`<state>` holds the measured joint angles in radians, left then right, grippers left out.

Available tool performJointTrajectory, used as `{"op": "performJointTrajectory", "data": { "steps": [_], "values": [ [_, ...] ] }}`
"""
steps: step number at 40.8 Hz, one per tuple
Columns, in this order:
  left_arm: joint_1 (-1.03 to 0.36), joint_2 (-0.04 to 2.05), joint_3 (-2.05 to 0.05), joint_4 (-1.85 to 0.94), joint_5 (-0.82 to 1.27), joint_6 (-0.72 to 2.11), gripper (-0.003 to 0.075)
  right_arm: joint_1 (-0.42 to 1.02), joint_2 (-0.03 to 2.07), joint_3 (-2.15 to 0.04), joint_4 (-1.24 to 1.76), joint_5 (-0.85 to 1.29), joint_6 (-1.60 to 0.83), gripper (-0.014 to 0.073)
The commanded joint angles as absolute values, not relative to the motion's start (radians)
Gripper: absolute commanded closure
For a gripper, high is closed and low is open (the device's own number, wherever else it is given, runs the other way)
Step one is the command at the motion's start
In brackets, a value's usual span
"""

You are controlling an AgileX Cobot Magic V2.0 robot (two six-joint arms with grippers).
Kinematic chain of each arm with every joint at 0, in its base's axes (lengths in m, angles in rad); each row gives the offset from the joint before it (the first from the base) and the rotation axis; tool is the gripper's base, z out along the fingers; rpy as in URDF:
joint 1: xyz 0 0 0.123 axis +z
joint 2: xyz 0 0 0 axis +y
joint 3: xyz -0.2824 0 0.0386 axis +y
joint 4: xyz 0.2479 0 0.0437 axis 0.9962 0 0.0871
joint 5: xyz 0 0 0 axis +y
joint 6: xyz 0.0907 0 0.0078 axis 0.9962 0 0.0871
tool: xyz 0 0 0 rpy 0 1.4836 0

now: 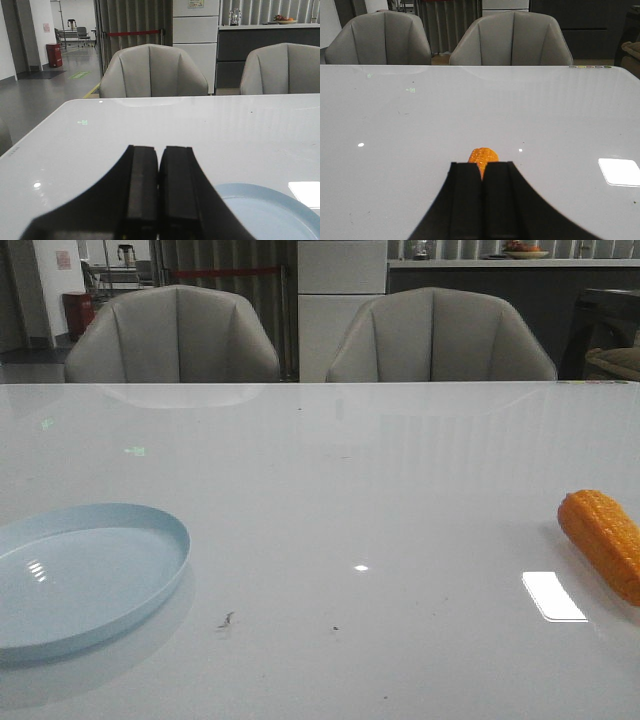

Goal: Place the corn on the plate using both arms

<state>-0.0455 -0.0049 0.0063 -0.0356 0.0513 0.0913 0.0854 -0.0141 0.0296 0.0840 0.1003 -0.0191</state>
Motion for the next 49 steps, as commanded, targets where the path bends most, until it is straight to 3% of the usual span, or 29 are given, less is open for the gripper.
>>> {"op": "performJointTrajectory", "data": {
  "steps": [1,38,49],
  "values": [
    [-0.054,-0.020,0.045,-0.045,-0.037,0.083,0.0624,0.085,-0.034,0.007,0.087,0.018,-0.020,0.0538],
    [-0.054,-0.020,0.043,-0.045,-0.097,0.083,0.0624,0.085,-0.034,0.007,0.087,0.007,-0.020,0.0538],
    [-0.054,-0.020,0.013,-0.045,-0.182,0.083,0.0624,0.085,-0.034,0.004,0.087,-0.185,-0.020,0.0538]
  ]
}}
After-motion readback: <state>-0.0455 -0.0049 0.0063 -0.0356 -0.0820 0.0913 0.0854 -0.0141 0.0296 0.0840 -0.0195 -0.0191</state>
